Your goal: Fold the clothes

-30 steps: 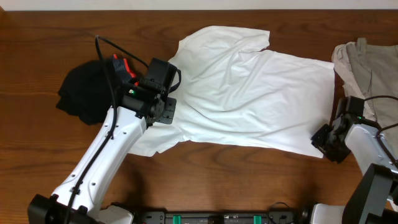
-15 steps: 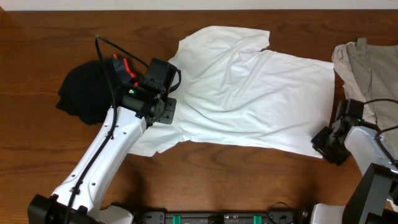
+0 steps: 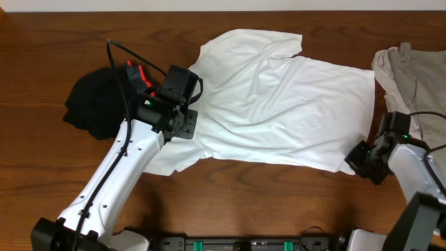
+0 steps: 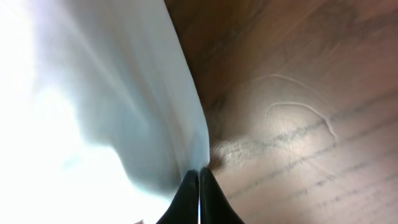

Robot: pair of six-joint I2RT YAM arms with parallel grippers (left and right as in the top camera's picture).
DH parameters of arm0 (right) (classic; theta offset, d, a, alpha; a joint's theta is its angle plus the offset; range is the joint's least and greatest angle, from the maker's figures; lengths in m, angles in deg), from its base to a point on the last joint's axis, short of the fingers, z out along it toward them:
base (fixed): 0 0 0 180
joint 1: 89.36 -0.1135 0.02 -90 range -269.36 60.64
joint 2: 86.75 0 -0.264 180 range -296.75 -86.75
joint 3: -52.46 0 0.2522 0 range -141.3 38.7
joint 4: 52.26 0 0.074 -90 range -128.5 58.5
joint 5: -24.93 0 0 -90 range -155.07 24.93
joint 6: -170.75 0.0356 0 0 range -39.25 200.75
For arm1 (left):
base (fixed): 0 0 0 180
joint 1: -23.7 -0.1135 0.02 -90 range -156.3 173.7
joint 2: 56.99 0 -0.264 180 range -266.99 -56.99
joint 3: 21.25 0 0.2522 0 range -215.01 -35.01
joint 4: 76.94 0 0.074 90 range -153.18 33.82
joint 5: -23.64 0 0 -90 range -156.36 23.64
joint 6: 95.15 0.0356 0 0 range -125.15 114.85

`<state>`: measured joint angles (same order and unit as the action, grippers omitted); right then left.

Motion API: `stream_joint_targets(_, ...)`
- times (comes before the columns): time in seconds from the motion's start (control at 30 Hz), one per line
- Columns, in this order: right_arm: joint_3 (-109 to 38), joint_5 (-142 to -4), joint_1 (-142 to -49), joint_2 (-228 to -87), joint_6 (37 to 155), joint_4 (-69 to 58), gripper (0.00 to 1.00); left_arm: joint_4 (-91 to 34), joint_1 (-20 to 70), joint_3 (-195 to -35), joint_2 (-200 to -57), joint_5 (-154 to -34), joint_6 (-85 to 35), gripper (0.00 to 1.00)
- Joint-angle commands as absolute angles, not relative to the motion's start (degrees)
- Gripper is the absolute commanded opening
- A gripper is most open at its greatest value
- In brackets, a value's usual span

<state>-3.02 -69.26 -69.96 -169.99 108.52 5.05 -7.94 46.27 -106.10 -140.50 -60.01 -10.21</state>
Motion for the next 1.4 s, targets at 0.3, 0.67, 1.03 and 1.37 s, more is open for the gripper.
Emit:
stream_joint_targets(0.3,-7.58,-76.49,-69.09,-164.51,107.12,5.48,0.01,-8.11,46.29,-106.93,-139.93,-59.92,-10.07,0.46)
stream_joint_targets(0.67,-7.58,-76.52,-69.13,-172.66,113.96,-7.63,0.01,-8.48,46.29,-106.93,-139.93,-59.92,-10.10,0.46)
stream_joint_targets(1.03,-7.58,-78.02,-69.07,-180.20,112.74,-19.37,0.02,-8.48,46.29,-106.93,-139.93,-59.92,-10.07,0.46)
stream_joint_targets(1.37,-7.61,-86.74,-66.68,-179.98,105.26,-17.05,0.46,-8.48,46.29,-106.93,-139.93,-59.92,-10.07,0.47)
